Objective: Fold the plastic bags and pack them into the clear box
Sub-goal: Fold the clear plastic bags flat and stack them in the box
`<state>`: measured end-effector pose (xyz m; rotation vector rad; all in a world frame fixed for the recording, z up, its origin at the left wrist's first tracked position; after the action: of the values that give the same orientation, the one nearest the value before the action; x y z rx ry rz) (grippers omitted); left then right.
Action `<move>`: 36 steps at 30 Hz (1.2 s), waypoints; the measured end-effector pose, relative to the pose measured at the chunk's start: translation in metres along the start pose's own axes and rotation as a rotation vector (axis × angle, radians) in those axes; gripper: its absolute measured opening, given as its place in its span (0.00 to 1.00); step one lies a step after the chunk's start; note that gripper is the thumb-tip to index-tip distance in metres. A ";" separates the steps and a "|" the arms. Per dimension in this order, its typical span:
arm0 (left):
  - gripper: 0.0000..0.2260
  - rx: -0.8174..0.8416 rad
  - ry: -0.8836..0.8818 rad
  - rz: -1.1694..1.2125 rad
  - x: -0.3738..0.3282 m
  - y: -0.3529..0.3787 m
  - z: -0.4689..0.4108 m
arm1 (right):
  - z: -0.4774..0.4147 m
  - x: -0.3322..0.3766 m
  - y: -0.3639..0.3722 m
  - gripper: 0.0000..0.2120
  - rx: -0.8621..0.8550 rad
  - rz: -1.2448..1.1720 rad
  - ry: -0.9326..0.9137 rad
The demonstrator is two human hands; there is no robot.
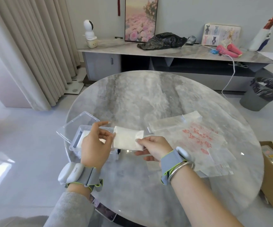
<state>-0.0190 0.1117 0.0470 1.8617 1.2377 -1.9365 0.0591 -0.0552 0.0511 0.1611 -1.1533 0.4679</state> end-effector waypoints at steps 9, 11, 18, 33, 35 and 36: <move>0.11 -0.360 -0.054 -0.263 0.054 -0.054 -0.016 | -0.025 0.018 0.085 0.14 -0.098 0.311 -0.085; 0.11 -0.336 -0.047 -0.290 0.060 -0.049 -0.013 | -0.028 0.017 0.095 0.12 -0.110 0.387 -0.076; 0.19 -0.357 0.043 -0.377 0.072 -0.032 -0.003 | -0.042 0.015 0.127 0.17 -0.101 0.561 -0.055; 0.14 -0.271 -0.106 -0.587 0.074 -0.029 0.002 | -0.022 0.027 0.118 0.09 -0.194 1.151 -0.541; 0.14 -0.261 -0.121 -0.599 0.074 -0.029 0.001 | -0.024 0.021 0.120 0.10 -0.045 1.196 -0.566; 0.14 -0.257 -0.126 -0.604 0.074 -0.029 0.001 | -0.027 0.017 0.119 0.14 0.049 1.252 -0.526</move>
<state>-0.0535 0.1591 -0.0065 1.3110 2.0628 -1.9786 0.0348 0.0655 0.0416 -0.4679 -1.6813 1.6234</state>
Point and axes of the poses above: each hand's wrist, its own z-axis away from the middle knuckle, its own y-axis out of the palm, x = y × z, the point moved 2 cm from there along -z, towards the middle knuckle, and after that the axes turned 6 degrees about -y, right-handed, at the moved point
